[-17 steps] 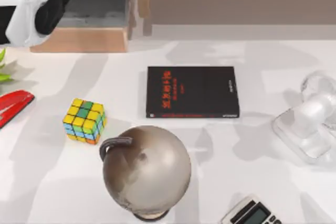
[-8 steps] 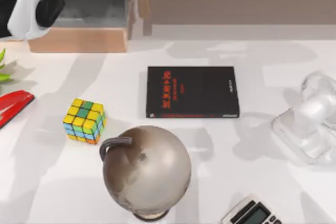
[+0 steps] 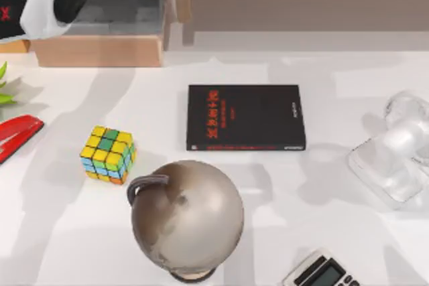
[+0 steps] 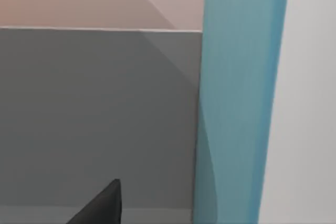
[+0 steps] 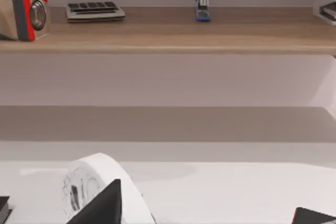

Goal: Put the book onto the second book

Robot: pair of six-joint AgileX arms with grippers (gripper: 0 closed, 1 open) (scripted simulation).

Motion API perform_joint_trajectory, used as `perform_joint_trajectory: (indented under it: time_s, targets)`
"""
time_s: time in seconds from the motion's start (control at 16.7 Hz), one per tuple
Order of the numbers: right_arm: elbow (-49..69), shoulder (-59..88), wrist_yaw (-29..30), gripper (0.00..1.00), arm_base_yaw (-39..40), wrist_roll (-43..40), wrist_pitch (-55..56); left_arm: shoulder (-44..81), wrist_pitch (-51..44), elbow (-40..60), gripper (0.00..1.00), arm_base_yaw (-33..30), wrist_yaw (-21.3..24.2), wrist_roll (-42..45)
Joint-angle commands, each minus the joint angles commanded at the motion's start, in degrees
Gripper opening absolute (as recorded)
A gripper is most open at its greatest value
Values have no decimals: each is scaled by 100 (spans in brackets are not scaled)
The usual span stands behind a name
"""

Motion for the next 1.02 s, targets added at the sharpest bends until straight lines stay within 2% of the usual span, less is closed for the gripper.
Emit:
perform_joint_trajectory:
  time_s: [0.06, 0.84, 1.02]
  targets:
    - [0, 0, 0, 100, 0, 0, 0, 0, 0, 0, 100, 0, 0, 0]
    - [0, 0, 0, 100, 0, 0, 0, 0, 0, 0, 2, 0, 0, 0]
    - [0, 0, 0, 100, 0, 0, 0, 0, 0, 0, 0, 0, 0, 0]
